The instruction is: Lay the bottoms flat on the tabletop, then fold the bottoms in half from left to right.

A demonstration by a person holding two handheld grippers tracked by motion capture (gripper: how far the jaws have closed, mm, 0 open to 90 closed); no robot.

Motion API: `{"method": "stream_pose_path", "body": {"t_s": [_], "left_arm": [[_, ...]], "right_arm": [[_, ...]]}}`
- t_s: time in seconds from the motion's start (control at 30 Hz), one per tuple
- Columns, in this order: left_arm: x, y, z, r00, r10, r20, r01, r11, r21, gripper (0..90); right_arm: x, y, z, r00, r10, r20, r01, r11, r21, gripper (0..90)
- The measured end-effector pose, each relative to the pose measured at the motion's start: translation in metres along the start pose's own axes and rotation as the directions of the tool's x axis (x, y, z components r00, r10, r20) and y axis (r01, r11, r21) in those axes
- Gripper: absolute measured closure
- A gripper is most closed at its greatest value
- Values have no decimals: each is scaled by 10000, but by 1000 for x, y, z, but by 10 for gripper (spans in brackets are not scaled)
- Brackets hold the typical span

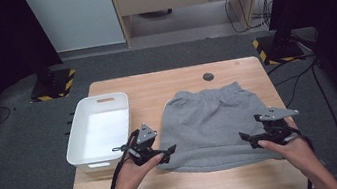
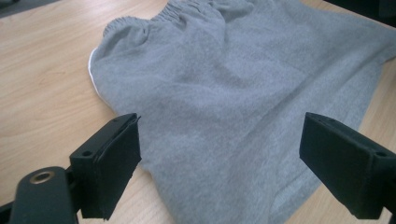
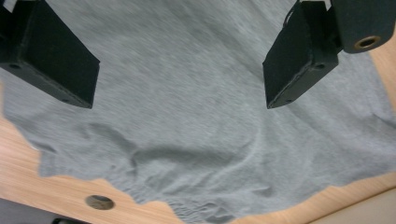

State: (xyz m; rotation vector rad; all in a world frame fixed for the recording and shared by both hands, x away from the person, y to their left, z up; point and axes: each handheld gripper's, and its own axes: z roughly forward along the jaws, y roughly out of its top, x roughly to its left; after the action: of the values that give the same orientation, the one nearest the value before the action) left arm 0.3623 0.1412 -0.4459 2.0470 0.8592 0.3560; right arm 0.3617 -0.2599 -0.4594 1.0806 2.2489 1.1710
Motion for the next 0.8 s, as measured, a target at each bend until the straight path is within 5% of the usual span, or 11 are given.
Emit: {"method": "stream_pose_path", "body": {"t_s": [0.23,0.43,0.8], "left_arm": [[7,19,5,10000,-90,-28,90,9998,-174,115],[23,36,19,9975,-681,197,685,9974,-227,97],[31,54,37,9982,-604,1,604,9982,14,92]], "right_arm": [[25,10,21,9971,-456,-607,468,9988,171,187],[47,18,42,9914,-736,-1083,777,9964,337,245],[92,28,73,9739,-1232,-1907,1343,9899,463,362]]}}
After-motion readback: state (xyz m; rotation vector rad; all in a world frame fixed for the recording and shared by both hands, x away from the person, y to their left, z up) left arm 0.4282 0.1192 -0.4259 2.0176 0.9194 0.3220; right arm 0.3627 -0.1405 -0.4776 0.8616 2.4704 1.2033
